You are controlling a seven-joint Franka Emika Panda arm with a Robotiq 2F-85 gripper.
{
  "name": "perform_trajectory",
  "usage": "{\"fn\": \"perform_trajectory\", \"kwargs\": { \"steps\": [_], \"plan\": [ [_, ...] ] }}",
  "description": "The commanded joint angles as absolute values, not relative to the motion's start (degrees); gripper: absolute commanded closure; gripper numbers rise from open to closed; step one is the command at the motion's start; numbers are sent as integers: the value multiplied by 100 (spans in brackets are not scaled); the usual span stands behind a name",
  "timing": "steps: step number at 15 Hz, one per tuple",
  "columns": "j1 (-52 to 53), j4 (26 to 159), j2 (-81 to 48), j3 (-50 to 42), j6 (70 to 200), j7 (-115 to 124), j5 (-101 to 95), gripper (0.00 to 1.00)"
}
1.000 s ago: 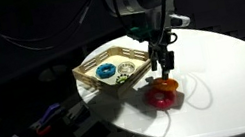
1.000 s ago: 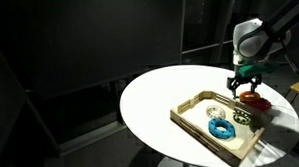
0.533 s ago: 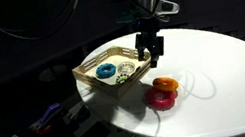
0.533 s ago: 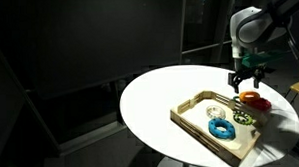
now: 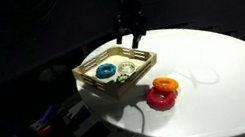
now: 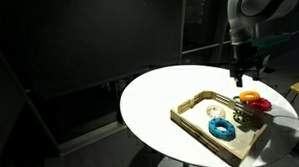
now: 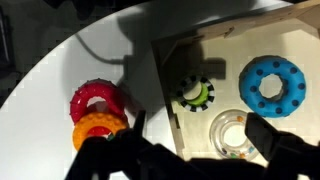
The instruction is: Put the orange ring on the table
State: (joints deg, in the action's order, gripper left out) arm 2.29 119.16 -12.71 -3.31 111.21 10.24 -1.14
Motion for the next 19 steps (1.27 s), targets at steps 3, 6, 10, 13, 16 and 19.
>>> {"fn": "perform_trajectory", "kwargs": {
  "steps": [3,6,10,13,16,19],
  "plan": [
    [188,12046,-397,-113,10989,691,-127,0],
    [192,12160,67,-45,11130,763,-99,0],
    [182,12199,490,10,11146,751,-45,0],
    [174,12208,654,26,11158,735,-30,0],
    [172,12051,504,45,11057,837,-107,0],
    [174,12046,470,46,11047,837,-107,0]
  ]
}}
